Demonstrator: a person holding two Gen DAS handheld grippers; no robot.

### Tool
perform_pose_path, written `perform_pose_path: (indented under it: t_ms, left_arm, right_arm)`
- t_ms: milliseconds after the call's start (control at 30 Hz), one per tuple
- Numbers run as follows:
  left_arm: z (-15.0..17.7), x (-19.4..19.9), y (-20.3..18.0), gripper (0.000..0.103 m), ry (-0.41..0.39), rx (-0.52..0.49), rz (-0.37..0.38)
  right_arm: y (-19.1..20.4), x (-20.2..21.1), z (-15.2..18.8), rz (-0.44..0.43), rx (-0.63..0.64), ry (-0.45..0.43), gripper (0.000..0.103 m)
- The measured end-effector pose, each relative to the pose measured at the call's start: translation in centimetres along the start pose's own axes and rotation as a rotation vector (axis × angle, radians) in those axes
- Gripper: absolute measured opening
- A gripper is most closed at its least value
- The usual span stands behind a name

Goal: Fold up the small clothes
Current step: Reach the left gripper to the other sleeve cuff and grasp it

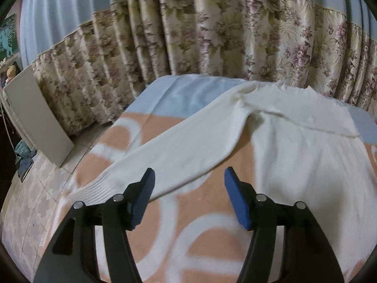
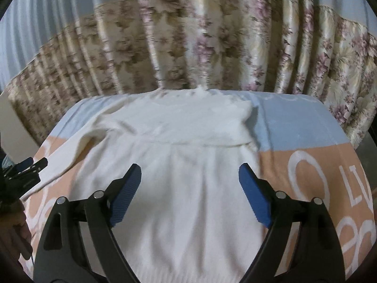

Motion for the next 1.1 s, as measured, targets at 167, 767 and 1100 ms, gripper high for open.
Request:
perform_pose_path:
  t_ms: [167,767,1100]
  left_arm:
    - [4.3,1.5,4.2,0.062,-0.03,-0.019,-0.022]
    - [11.5,-2.8,15.4,0.046,0.096,0.235,0.047]
    - [11.1,-5.0,15.7,0.039,0.156,0.265,0.051]
  right_arm:
    - [3.0,2.2,2.8,-0.019,0.019,-0.026,0.085]
    - [14.0,7.8,11.6,-0.086,0.077,-0.11,0.092]
    - [13.4,6.5,11.8,-0.064,0.062,-0.07,0.092]
Point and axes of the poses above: each gripper's, at about its wrist camera, not at the fingertips, and x roughly against the way its jaws point, y to its left, z to its underside, the point moved 7 cm from there along -x, roughly the way its jaws point, and after that the axes turned 13 degrees about -x, right-handed, at the moved point
